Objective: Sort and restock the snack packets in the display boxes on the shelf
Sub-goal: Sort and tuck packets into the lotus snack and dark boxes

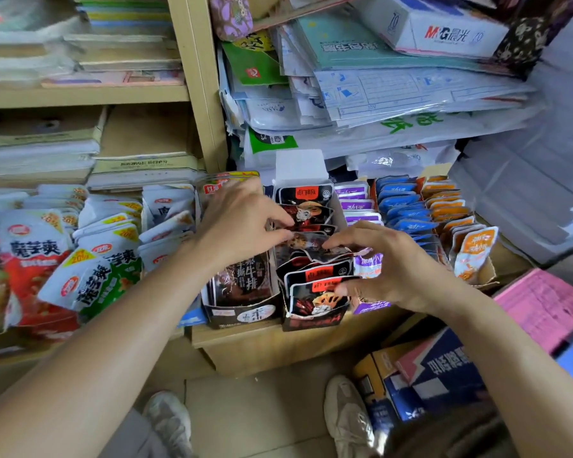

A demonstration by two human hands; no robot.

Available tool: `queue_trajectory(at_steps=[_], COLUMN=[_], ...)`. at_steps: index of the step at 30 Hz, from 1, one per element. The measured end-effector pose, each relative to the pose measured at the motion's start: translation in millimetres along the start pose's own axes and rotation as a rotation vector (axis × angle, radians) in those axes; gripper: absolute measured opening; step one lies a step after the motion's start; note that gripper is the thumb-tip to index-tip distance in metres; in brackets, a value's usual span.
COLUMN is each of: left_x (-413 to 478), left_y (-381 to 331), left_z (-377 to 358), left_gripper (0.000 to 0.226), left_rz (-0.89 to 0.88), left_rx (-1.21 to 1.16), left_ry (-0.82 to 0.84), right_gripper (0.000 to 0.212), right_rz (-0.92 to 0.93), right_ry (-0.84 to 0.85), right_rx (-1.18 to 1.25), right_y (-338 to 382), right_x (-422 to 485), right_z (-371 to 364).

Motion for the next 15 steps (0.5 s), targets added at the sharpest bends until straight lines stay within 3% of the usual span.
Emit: queue_trajectory(at_steps=[5,15], left_x=[7,-1], left_y=[-7,-10], left_z=[-10,18], left_gripper=[0.02,0.007], left_rz=[-0.033,-0.178], left_rx=[0.049,-0.021], left_ry=[0.04,-0.337], right_gripper=[0.062,0.048], right_rz=[0.012,-0.013], right_ry=[0.023,-0.151], right_rx=[-0.004,-0.111], right_y=[0,-4], right_x=[-3,4], right_z=[2,-4])
Point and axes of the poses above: each hand's wrist, its own x-axis towards the middle knuckle, its own z-axis out of the back of the hand, y = z × x, the point moved 8 cm from there along x, towards the middle knuckle, and after that the axes turned 5 degrees about -z, right-handed, at the moved point
